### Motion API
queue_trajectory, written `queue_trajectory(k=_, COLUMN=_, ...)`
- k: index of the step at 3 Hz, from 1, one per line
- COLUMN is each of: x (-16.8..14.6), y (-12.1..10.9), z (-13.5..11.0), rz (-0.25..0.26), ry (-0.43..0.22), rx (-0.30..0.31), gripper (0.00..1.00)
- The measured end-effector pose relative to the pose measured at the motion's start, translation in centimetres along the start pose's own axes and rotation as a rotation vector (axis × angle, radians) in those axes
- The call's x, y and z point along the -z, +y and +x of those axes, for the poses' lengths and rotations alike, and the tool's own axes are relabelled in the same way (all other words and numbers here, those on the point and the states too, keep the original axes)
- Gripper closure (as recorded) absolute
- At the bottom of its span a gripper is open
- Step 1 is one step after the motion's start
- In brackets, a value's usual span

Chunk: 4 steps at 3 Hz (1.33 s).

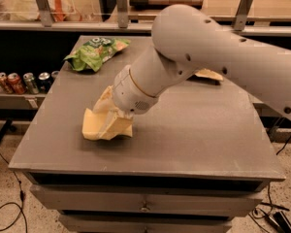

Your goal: Pick sponge

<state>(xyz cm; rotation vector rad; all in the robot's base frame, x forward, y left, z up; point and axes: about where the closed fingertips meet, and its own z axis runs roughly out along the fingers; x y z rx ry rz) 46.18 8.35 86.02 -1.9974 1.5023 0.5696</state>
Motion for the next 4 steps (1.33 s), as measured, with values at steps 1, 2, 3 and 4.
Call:
queue_trajectory(k=1, x=2.7, y=-1.4, z=-1.2, rz=0.034, ry=-0.003, rx=0.063, gripper=1.0)
queue_trajectory(k=2, x=4.9, y=-2.5, z=-2.1, rz=0.062, ry=-0.008, rx=0.112, gripper=1.0)
queue_trajectory(k=3, x=6.0, y=-3.1, z=-2.7, rz=0.073, ry=-0.016, rx=0.14, gripper=1.0)
queue_trajectory(k=4, x=6.5, y=-3.5, z=-3.0, rz=0.075, ry=-0.028, rx=0.162, gripper=1.0)
